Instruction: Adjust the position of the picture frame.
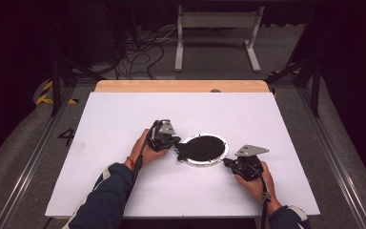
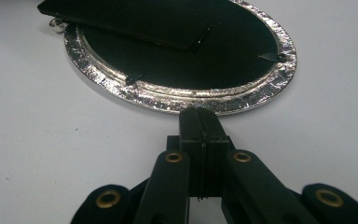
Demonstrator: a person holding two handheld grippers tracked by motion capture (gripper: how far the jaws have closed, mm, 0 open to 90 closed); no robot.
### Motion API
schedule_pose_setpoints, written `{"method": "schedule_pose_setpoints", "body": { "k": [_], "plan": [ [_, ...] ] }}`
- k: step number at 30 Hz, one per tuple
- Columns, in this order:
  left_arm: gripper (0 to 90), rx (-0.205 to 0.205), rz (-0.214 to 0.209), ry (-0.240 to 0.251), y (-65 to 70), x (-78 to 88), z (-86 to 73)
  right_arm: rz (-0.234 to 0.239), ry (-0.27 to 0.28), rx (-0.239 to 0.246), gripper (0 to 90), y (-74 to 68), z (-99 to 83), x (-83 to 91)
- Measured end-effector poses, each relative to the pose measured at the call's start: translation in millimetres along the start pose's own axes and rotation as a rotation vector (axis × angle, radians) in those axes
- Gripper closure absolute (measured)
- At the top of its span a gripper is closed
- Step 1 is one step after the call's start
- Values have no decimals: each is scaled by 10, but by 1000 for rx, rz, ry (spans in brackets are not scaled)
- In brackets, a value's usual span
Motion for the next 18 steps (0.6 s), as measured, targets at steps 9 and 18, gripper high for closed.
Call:
{"method": "schedule_pose_setpoints", "body": {
  "k": [9,18],
  "plan": [
    [898,-46,-37,-23,190,24,-3,10,-6,-3,900,18,17,-12],
    [900,-50,-77,-38,259,66,-41,17,-5,-13,900,25,17,-16]
  ]
}}
Point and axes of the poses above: each handheld gripper's, and its own axes: x roughly backward along the jaws, z roughly out of its top, y roughly to its right, the point moved 1 cm from there along -x, roughly forward along the jaws, and after that the axes turned 5 degrees about x, right-handed, at the moved point
